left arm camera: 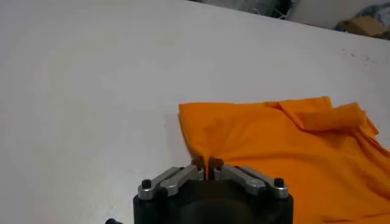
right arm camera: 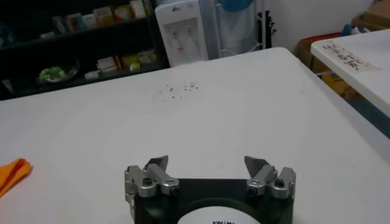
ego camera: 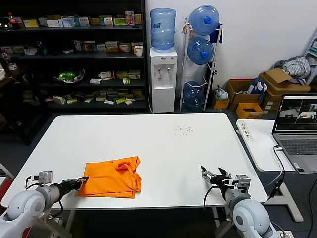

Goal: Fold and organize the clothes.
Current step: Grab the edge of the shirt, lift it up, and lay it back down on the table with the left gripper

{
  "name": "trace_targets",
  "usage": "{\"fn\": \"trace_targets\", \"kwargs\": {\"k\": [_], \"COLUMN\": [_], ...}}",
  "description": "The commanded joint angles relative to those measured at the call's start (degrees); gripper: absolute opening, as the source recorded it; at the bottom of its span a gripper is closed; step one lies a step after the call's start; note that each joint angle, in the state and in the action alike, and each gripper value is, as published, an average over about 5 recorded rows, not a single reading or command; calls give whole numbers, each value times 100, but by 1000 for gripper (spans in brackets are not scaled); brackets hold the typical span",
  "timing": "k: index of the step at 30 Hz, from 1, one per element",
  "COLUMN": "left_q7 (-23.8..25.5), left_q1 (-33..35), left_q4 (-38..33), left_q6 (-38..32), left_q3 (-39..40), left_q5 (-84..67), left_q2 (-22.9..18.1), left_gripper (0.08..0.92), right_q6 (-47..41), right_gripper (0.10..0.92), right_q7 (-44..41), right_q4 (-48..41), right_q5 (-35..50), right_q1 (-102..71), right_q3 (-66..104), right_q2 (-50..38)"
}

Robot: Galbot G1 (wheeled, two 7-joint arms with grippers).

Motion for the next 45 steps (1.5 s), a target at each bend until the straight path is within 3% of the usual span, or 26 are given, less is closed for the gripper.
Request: {"fn": "trace_targets", "kwargs": {"k": [1,12,22,31,45], "left_q7": [-121,-617,-745,-575,-306], "left_q1": [107,320,1086,1536,1318], "left_q4": [-383,-1679,-2050,-1267,-275], "left_q6": [-2,-14,231,264,226], "left_q3": [-224,-961,-2109,-2900,-2856], "left_q5": [-73,875,1622,1747,1513], "left_q2": [9,427,682,1156,1605], "left_gripper": [135,105,105,105,105], "right_q6": [9,123,208,258,222], "right_gripper": [823,823,823,823,823], "right_q7": [-1,-122,-205,-246,-216], "right_q4": [-12,-196,-216,-230,-179], "right_q5": [-4,-50,-61,-122,-176], "right_q1": [5,121,138,137,104], "right_q3": [-10,-129,-110,-136,-128], "right_q2": [-1,85,18,42,53]}}
